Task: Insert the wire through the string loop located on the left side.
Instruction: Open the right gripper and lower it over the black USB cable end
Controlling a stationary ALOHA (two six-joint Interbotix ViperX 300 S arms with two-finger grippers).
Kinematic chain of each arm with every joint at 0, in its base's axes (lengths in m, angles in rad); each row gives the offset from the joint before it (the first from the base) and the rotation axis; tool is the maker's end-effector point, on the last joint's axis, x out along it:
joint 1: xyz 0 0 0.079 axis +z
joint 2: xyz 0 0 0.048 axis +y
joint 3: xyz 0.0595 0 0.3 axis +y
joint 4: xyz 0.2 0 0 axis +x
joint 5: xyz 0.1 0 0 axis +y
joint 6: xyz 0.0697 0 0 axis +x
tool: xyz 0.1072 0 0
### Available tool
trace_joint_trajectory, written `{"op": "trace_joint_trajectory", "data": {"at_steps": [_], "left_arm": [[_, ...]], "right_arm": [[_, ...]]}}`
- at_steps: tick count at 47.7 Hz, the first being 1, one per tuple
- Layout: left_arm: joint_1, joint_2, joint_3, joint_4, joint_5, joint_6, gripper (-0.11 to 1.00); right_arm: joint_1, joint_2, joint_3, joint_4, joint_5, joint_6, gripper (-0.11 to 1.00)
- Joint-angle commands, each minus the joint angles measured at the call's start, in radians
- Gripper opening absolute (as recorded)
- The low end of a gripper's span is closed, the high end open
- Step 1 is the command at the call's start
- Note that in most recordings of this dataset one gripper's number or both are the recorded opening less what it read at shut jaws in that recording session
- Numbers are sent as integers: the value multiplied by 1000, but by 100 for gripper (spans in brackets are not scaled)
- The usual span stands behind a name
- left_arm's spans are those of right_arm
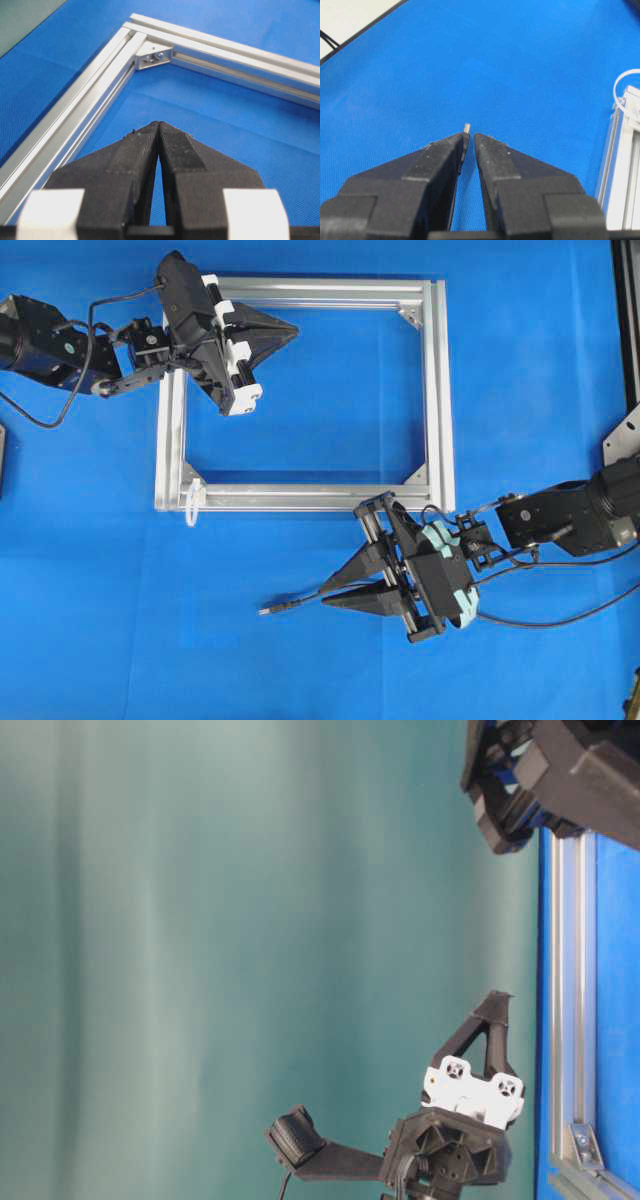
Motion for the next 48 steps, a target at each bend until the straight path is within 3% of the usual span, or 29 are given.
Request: {"op": "trace_joint_trajectory", "data": {"at_steps": [1, 11, 23, 28, 33, 45, 48], "left_arm": [[2, -43, -6, 28, 8, 18, 0], [5, -49, -3, 26, 15, 23, 0], [5, -49, -8, 26, 15, 25, 0], [5, -49, -6, 26, 15, 25, 0], [5, -49, -6, 28, 15, 25, 0], [5, -51, -2, 26, 15, 25, 0], [5, -51, -2, 26, 15, 25, 0]], "right_arm": [[5, -52, -18, 0, -8, 3, 0], [5, -52, -31, 2, 43, 21, -11], [3, -54, -26, 2, 54, 48, -9], [3, -54, -28, 2, 63, 55, -3], [3, -54, -28, 2, 72, 78, 12], [3, -52, -25, 2, 87, 91, 84], [5, -52, -25, 2, 87, 91, 90]]}}
